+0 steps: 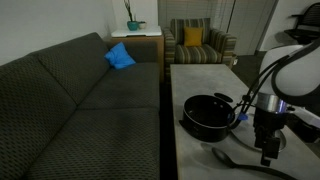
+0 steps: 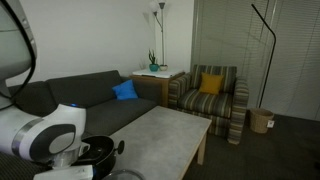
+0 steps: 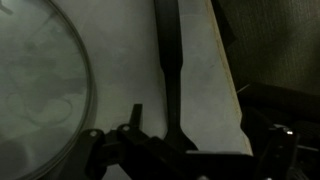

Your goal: Pick up the black spoon from the table and put it in the black pot. Pick up the back spoon from the black pot and put it on the table.

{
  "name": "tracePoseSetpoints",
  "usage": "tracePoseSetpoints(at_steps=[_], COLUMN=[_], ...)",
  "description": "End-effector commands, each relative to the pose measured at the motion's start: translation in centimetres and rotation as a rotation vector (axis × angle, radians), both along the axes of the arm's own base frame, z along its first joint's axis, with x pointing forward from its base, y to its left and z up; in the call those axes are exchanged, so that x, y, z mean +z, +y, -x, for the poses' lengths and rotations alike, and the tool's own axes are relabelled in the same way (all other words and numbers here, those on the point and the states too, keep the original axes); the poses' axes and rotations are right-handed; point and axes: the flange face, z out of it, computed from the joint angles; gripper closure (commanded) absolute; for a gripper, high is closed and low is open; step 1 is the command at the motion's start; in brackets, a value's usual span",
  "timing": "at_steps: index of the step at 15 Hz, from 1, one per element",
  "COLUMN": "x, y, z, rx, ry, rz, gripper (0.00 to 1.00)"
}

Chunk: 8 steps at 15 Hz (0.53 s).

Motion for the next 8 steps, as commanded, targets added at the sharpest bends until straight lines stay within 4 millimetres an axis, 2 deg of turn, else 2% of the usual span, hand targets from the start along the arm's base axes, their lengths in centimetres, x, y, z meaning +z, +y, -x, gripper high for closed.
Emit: tracePoseSetpoints(at_steps=[1,3,4,6,8], x=[-3.4,-5.2,-3.7,-5.0,-4.9], y=[-0.1,-0.5,0.2,0.0,0.0], z=[1.0,1.9,1.7,2.3,1.7], rx=[0.017,-0.018,-0.001,-0.009,-0.006], ry=[-0.015,0.024,0.019,0.032,0.023], rz=[-0.019,-0.022,-0.012,-0.013,0.02], gripper=[0.0,0.0,0.0,0.0,0.0])
